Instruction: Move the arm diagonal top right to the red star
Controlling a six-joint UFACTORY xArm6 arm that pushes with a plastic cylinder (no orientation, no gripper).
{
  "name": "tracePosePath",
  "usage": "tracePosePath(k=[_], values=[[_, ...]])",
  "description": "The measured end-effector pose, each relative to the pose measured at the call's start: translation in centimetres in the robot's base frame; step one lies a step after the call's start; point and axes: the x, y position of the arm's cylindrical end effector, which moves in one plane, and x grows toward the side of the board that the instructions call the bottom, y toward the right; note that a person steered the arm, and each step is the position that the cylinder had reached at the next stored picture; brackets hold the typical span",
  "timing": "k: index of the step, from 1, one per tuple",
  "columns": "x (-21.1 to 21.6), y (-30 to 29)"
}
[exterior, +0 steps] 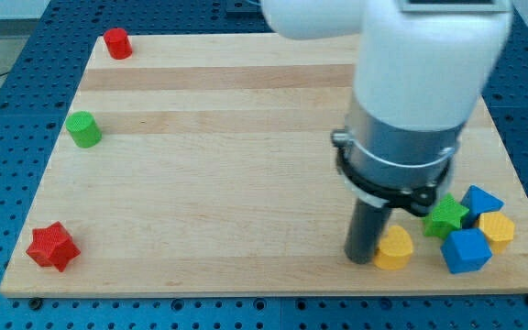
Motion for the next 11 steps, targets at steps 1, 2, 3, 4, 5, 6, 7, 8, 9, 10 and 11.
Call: tracePosePath(k=[1, 2, 3, 4, 5, 6, 7, 8, 9, 10, 11], values=[[0.0, 1.2], [0.0, 1.7], [0.0, 0.8], [0.4, -5.1], [3.0, -13.3], [3.2, -19.6], [2.6, -24.0], [-4.9, -24.4], [-10.6, -32.5], [-10.7, -39.9], [-10.2, -40.0]])
